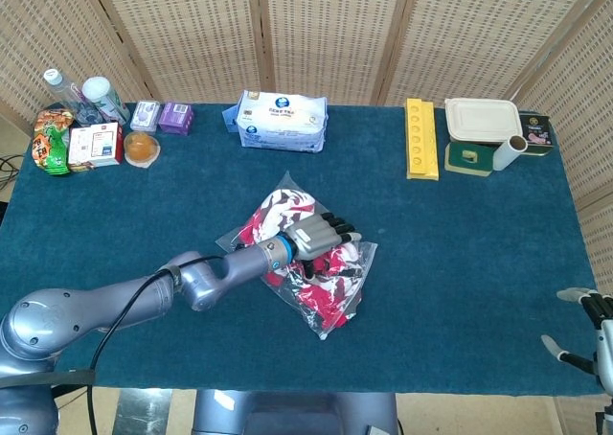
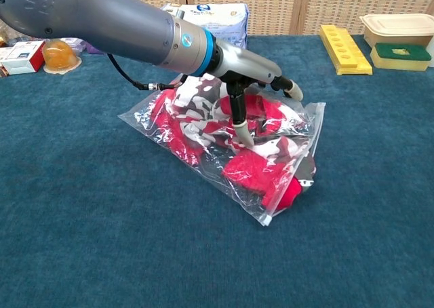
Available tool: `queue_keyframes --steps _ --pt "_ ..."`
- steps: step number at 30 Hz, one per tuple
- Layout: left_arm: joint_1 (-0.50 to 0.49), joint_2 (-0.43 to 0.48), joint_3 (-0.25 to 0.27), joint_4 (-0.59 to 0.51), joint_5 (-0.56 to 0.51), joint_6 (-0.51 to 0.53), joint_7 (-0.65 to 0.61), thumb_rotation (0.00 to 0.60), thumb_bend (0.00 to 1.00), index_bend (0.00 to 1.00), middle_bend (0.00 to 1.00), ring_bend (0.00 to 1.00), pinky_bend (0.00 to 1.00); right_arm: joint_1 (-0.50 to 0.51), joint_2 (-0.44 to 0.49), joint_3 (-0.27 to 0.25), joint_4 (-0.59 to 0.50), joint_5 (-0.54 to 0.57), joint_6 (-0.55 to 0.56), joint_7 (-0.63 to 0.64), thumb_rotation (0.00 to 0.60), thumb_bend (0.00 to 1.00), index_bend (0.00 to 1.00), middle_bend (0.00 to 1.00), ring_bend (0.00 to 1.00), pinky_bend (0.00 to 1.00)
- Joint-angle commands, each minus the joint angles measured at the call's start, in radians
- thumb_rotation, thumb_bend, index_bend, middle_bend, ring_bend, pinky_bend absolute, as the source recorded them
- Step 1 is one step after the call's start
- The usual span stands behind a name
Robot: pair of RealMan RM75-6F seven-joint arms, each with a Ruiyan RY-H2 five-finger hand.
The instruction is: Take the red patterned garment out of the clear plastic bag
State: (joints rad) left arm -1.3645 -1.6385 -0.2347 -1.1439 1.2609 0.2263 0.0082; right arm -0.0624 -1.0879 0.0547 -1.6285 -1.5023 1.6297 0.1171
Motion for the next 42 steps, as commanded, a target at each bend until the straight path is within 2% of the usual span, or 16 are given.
queue_keyframes --steps 1,4,7,9,11,14,17,23,26,29,37,41,42 --pt "-0.011 -0.010 0.031 0.018 -0.020 0.001 0.018 0.525 0.00 0.04 0.04 0.00 0.06 -0.002 0.001 0.000 -0.001 -0.002 0.002 0.000 0.581 0.19 0.33 0.32 0.30 0.28" --pt "-0.016 -0.015 0.054 0.029 -0.036 0.003 0.033 0.523 0.01 0.09 0.05 0.00 0.06 -0.003 0.002 0.001 -0.004 -0.005 0.004 0.000 0.584 0.19 0.33 0.32 0.30 0.28" --pt "-0.018 -0.026 0.071 0.039 -0.057 0.019 0.045 0.534 0.02 0.18 0.10 0.05 0.11 -0.003 0.002 0.000 -0.008 -0.012 0.006 -0.002 0.582 0.19 0.33 0.32 0.30 0.28" --pt "-0.016 -0.033 0.078 0.043 -0.066 0.040 0.055 0.543 0.06 0.28 0.17 0.13 0.18 -0.004 0.003 0.000 -0.011 -0.017 0.009 -0.003 0.580 0.19 0.33 0.32 0.30 0.28" --pt "-0.011 -0.040 0.084 0.048 -0.071 0.074 0.071 0.559 0.13 0.44 0.30 0.26 0.29 -0.006 0.003 -0.001 -0.013 -0.019 0.011 -0.005 0.580 0.19 0.33 0.32 0.30 0.28" --pt "0.008 -0.063 0.087 0.058 -0.078 0.150 0.097 0.584 0.21 0.62 0.48 0.43 0.42 -0.010 0.001 -0.003 -0.014 -0.021 0.017 -0.007 0.581 0.19 0.33 0.32 0.30 0.28" --pt "0.026 -0.083 0.087 0.064 -0.093 0.195 0.107 0.600 0.24 0.71 0.61 0.56 0.52 -0.013 0.001 -0.003 -0.016 -0.023 0.020 -0.009 0.579 0.19 0.33 0.32 0.30 0.28" --pt "0.068 -0.120 0.083 0.068 -0.068 0.300 0.101 0.600 0.29 0.86 0.75 0.70 0.65 -0.020 0.004 -0.004 -0.026 -0.038 0.037 -0.018 0.582 0.19 0.33 0.32 0.30 0.28" --pt "0.098 -0.129 0.076 0.065 -0.028 0.371 0.057 0.600 0.31 0.90 0.79 0.74 0.69 -0.022 0.005 -0.006 -0.031 -0.045 0.042 -0.022 0.582 0.19 0.33 0.32 0.30 0.28" --pt "0.142 -0.134 0.066 0.071 0.037 0.479 -0.037 0.600 0.32 0.91 0.80 0.75 0.69 -0.023 0.006 -0.008 -0.037 -0.055 0.045 -0.029 0.581 0.19 0.33 0.32 0.30 0.28" --pt "0.273 -0.127 0.044 0.150 0.206 0.842 -0.416 0.600 0.31 0.91 0.80 0.75 0.69 -0.009 0.020 -0.011 -0.071 -0.087 0.036 -0.065 0.583 0.19 0.33 0.32 0.30 0.28" --pt "0.322 -0.122 0.042 0.189 0.248 0.973 -0.555 0.600 0.31 0.91 0.80 0.75 0.69 0.003 0.024 -0.009 -0.086 -0.096 0.021 -0.086 0.584 0.19 0.33 0.32 0.31 0.28" --pt "0.353 -0.115 0.033 0.188 0.253 1.040 -0.637 0.600 0.30 0.91 0.80 0.75 0.69 0.017 0.026 -0.007 -0.093 -0.107 0.008 -0.099 0.585 0.19 0.33 0.32 0.31 0.29"
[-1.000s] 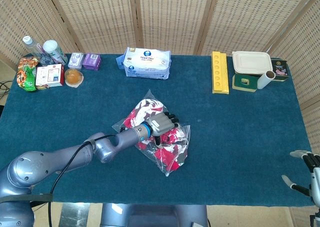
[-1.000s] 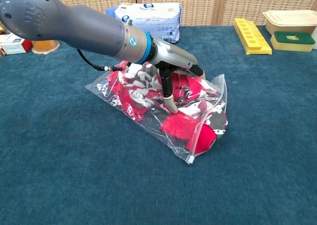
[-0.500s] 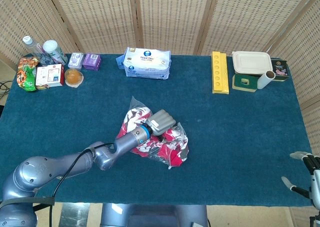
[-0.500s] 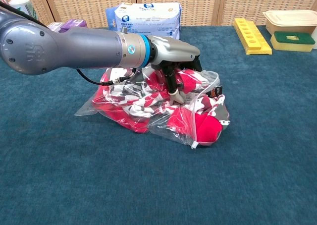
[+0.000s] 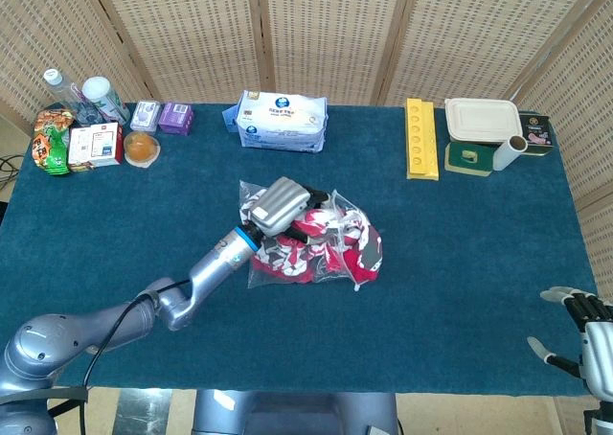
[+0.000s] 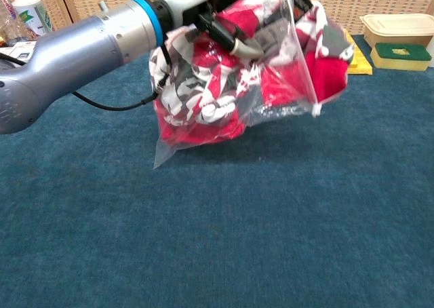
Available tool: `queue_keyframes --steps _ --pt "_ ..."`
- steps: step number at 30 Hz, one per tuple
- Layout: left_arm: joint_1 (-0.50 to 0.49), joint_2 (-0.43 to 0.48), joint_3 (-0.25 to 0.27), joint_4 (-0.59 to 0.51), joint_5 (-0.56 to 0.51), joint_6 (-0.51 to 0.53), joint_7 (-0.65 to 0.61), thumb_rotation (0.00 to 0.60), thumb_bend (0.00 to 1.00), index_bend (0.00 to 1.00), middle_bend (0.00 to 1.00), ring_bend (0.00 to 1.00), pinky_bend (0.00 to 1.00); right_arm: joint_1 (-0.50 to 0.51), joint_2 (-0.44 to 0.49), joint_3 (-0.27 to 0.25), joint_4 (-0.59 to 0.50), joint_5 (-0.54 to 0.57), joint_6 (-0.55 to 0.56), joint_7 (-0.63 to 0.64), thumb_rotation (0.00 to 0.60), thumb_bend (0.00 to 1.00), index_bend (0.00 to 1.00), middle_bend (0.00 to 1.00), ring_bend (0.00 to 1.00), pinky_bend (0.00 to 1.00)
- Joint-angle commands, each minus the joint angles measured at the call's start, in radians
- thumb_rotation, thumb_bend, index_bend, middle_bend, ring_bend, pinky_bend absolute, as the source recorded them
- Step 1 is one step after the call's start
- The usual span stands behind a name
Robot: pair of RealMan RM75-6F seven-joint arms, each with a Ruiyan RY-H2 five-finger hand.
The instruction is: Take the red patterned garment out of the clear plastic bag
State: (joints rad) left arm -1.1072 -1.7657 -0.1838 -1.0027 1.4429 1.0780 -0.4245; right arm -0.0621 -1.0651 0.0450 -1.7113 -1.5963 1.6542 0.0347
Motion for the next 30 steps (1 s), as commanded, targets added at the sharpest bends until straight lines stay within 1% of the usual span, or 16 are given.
queue_keyframes --steps 1,4,6,10,15,18,24,27,30 --pt "0.117 0.021 -0.010 0.046 0.088 0.230 -0.256 0.600 0.30 0.91 0.80 0.75 0.69 0.027 0.004 0.006 -0.014 -0.016 -0.028 -0.027 0.584 0.19 0.33 0.32 0.31 0.29" --pt "0.142 0.031 0.009 0.060 0.116 0.272 -0.327 0.600 0.30 0.91 0.80 0.75 0.68 0.045 0.008 0.014 -0.027 -0.018 -0.048 -0.047 0.586 0.18 0.33 0.32 0.31 0.29" --pt "0.154 0.038 0.020 0.062 0.129 0.285 -0.347 0.600 0.30 0.91 0.80 0.75 0.68 0.059 0.009 0.021 -0.032 -0.027 -0.055 -0.053 0.582 0.19 0.33 0.32 0.31 0.29" --pt "0.165 0.043 0.036 0.065 0.146 0.294 -0.356 0.600 0.30 0.91 0.80 0.75 0.68 0.085 0.009 0.037 -0.039 -0.054 -0.058 -0.071 0.584 0.19 0.33 0.32 0.31 0.30" --pt "0.162 0.042 0.037 0.064 0.156 0.290 -0.349 0.600 0.30 0.91 0.80 0.75 0.68 0.129 0.010 0.057 -0.060 -0.116 -0.063 -0.094 0.583 0.18 0.33 0.32 0.32 0.31" --pt "0.147 0.034 0.033 0.064 0.163 0.276 -0.334 0.600 0.29 0.91 0.80 0.75 0.68 0.188 -0.001 0.071 -0.079 -0.184 -0.098 -0.113 0.583 0.18 0.32 0.32 0.33 0.32" --pt "0.112 0.010 0.024 0.068 0.167 0.234 -0.307 0.600 0.29 0.91 0.80 0.75 0.68 0.267 -0.034 0.093 -0.101 -0.235 -0.151 -0.135 0.588 0.18 0.31 0.32 0.34 0.33" --pt "0.085 -0.010 0.021 0.075 0.173 0.207 -0.288 0.600 0.29 0.91 0.80 0.75 0.68 0.303 -0.057 0.114 -0.101 -0.247 -0.165 -0.155 0.584 0.18 0.31 0.32 0.35 0.34" --pt "0.064 -0.028 0.016 0.085 0.173 0.185 -0.272 0.600 0.29 0.91 0.80 0.75 0.68 0.325 -0.066 0.124 -0.108 -0.243 -0.181 -0.165 0.586 0.18 0.31 0.32 0.36 0.34"
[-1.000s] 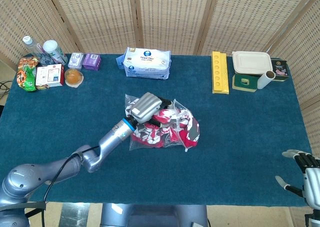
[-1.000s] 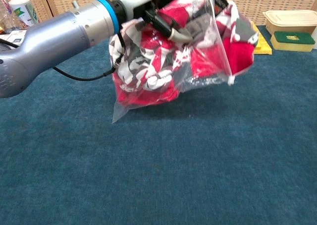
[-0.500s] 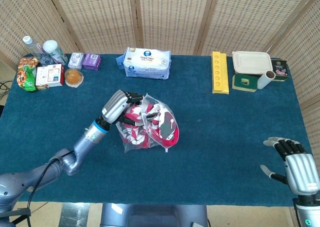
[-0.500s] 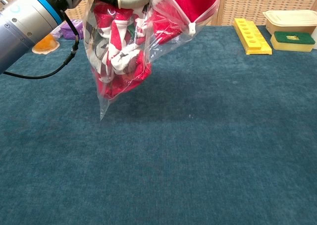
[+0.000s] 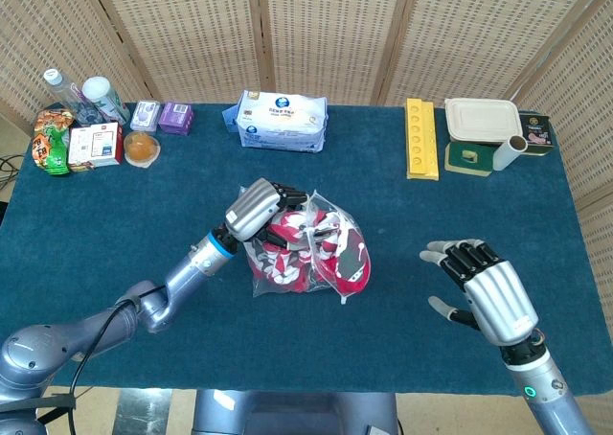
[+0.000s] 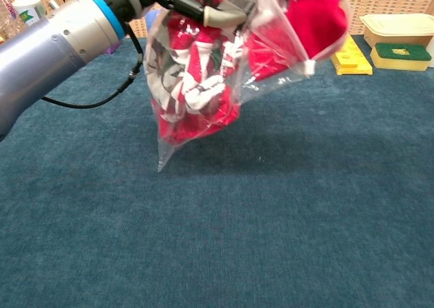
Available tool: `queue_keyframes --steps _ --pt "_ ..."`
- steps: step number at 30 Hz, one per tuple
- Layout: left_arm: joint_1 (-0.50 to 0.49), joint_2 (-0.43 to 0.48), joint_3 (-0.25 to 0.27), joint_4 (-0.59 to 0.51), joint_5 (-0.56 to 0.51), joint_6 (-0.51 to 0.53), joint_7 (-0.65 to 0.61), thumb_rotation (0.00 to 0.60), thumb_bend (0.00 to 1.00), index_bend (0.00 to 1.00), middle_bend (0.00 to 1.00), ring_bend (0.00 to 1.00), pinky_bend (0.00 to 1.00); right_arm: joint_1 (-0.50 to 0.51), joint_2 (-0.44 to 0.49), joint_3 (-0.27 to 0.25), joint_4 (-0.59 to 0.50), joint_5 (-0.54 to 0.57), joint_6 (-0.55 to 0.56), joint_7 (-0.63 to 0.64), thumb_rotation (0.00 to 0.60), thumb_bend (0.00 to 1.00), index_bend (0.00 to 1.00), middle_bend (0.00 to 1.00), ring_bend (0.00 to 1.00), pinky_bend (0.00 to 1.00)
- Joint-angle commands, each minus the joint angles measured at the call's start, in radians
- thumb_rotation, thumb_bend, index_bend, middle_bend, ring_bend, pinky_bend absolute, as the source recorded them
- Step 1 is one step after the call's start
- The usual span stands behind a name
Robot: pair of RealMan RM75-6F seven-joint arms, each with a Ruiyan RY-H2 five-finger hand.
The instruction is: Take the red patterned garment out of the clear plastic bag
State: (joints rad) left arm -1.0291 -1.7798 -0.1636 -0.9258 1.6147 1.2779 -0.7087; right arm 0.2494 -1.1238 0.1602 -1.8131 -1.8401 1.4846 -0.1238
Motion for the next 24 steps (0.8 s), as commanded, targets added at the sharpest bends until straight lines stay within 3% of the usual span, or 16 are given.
queue_keyframes --steps 1,24 --pt "-0.020 -0.019 -0.005 0.012 0.002 -0.020 0.016 0.600 0.29 0.91 0.80 0.75 0.68 0.019 -0.008 0.010 -0.009 0.002 -0.014 -0.008 0.586 0.18 0.31 0.33 0.36 0.34" --pt "-0.086 -0.094 -0.011 0.068 0.000 -0.072 0.041 0.600 0.29 0.91 0.80 0.75 0.67 0.100 -0.041 0.012 -0.028 0.065 -0.095 -0.061 0.584 0.17 0.31 0.34 0.38 0.36"
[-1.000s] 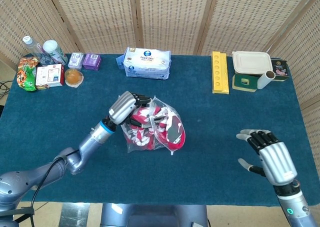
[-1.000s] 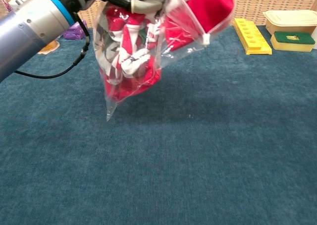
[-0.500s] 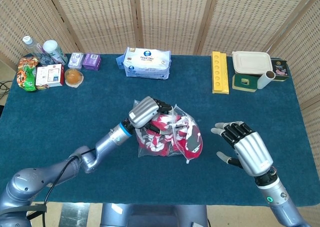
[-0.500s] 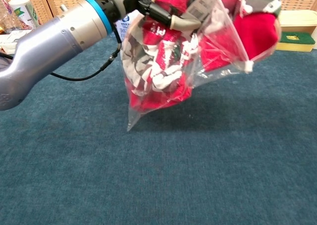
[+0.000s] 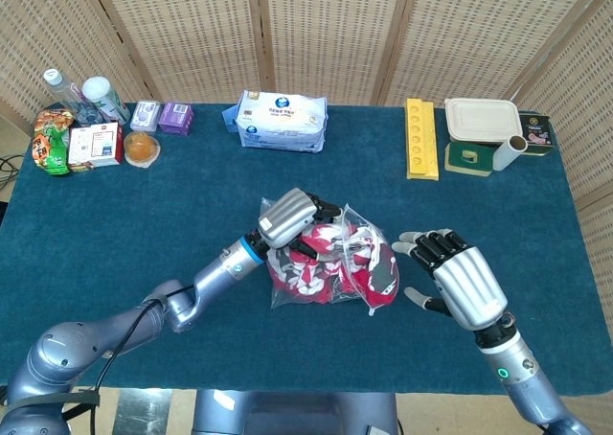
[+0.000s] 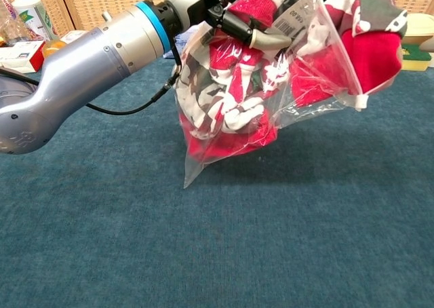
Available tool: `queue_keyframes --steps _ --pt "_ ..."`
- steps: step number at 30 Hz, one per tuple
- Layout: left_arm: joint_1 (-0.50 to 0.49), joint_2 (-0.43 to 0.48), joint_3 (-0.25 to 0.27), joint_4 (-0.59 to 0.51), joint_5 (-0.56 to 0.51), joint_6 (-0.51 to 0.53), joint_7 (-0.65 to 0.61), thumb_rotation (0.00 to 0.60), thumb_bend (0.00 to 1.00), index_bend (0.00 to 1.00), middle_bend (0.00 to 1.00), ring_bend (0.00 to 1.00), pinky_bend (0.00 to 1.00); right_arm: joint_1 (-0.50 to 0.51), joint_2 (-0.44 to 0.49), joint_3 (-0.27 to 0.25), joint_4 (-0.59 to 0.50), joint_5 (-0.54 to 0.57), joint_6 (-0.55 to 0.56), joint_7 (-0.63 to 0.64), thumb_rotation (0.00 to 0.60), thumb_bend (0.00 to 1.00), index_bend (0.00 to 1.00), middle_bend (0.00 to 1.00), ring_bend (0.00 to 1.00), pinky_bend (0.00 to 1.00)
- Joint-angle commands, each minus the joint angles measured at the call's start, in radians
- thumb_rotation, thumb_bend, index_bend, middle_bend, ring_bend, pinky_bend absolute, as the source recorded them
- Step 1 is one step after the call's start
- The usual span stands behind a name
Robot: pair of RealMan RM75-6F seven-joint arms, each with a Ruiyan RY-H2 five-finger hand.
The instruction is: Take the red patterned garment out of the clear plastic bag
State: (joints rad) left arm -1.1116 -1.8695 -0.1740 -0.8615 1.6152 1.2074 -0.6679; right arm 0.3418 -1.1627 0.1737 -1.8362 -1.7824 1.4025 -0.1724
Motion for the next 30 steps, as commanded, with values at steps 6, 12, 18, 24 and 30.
queue_keyframes --steps 6,12,18,24,30 --pt "-0.011 -0.018 -0.001 0.020 -0.005 -0.008 -0.005 0.600 0.29 0.91 0.80 0.75 0.67 0.027 -0.009 -0.002 -0.025 0.033 -0.044 -0.042 0.600 0.18 0.31 0.34 0.38 0.37" --pt "-0.014 -0.029 0.005 0.037 -0.005 -0.012 -0.010 0.600 0.29 0.91 0.80 0.75 0.67 0.048 -0.016 0.009 -0.047 0.056 -0.063 -0.060 0.600 0.18 0.31 0.34 0.38 0.37" --pt "-0.017 -0.043 0.011 0.063 -0.006 -0.018 -0.021 0.600 0.29 0.91 0.80 0.75 0.66 0.064 -0.014 0.023 -0.077 0.075 -0.070 -0.089 0.600 0.19 0.31 0.34 0.38 0.38" --pt "-0.021 -0.054 0.009 0.077 -0.009 -0.018 -0.032 0.600 0.29 0.91 0.80 0.75 0.66 0.072 -0.015 0.026 -0.094 0.084 -0.074 -0.111 0.600 0.19 0.31 0.34 0.38 0.39" --pt "-0.024 -0.066 0.003 0.085 -0.016 -0.016 -0.040 0.600 0.29 0.91 0.80 0.75 0.66 0.086 -0.031 0.029 -0.096 0.106 -0.088 -0.121 0.600 0.22 0.32 0.34 0.39 0.40"
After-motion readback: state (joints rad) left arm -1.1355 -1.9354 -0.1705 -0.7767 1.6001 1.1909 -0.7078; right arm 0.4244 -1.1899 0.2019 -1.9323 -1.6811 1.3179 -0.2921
